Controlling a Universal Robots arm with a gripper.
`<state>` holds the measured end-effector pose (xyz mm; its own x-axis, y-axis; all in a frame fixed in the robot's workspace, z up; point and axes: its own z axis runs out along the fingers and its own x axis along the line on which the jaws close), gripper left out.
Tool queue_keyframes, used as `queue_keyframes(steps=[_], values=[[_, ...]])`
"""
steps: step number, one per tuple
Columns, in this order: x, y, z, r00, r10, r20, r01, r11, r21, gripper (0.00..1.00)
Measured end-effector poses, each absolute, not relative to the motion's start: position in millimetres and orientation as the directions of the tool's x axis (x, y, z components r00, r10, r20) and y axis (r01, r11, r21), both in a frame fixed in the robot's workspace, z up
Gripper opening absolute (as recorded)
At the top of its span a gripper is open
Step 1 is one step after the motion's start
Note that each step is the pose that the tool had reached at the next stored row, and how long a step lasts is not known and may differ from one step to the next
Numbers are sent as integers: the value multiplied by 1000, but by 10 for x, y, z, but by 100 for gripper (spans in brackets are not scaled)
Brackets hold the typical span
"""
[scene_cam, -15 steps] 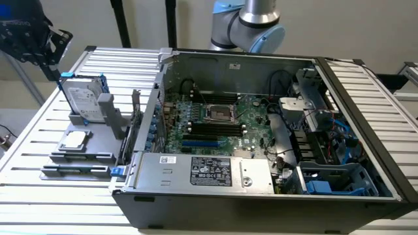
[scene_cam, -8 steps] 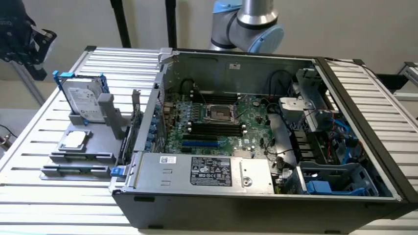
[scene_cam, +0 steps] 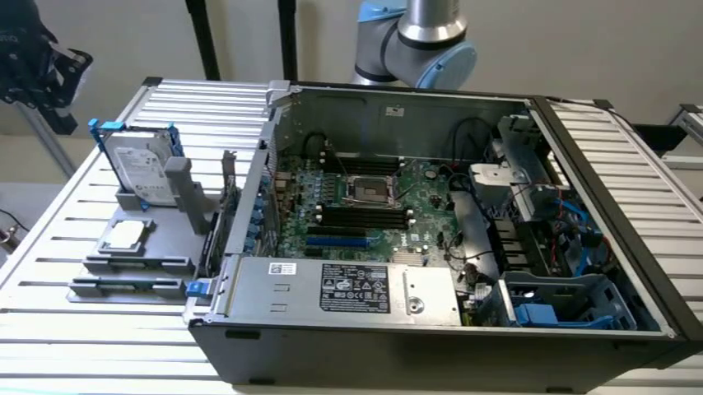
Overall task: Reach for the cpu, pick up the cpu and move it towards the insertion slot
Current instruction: 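Pick up the cpu and move it towards the insertion slot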
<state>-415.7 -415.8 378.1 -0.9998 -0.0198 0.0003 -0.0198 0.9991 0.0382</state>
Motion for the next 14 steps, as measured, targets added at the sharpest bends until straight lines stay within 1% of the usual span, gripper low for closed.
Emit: queue_keyframes(steps=[1,2,5,6,8,9,11,12,13,14], values=[[-4158,-4157,3782,-1000,-20,0,-20,999,38,18],[-4158,-4157,3782,-1000,-20,0,-20,999,38,18],[-4158,-4158,3760,-1000,-20,0,-20,999,38,36],[-4158,-4158,3743,-1000,-20,0,-20,999,38,36],[-4158,-4158,3707,-1000,-20,1,-20,999,38,47],[-4158,-4158,3690,-1000,-20,0,-20,999,38,47],[-4158,-4158,3653,-1000,-20,1,-20,999,38,59],[-4156,-4158,3635,-1000,-20,0,-20,999,38,59],[-4154,-4158,3617,-1000,-20,0,-20,999,38,65],[-4152,-4159,3598,-1000,-20,0,-20,999,38,65]])
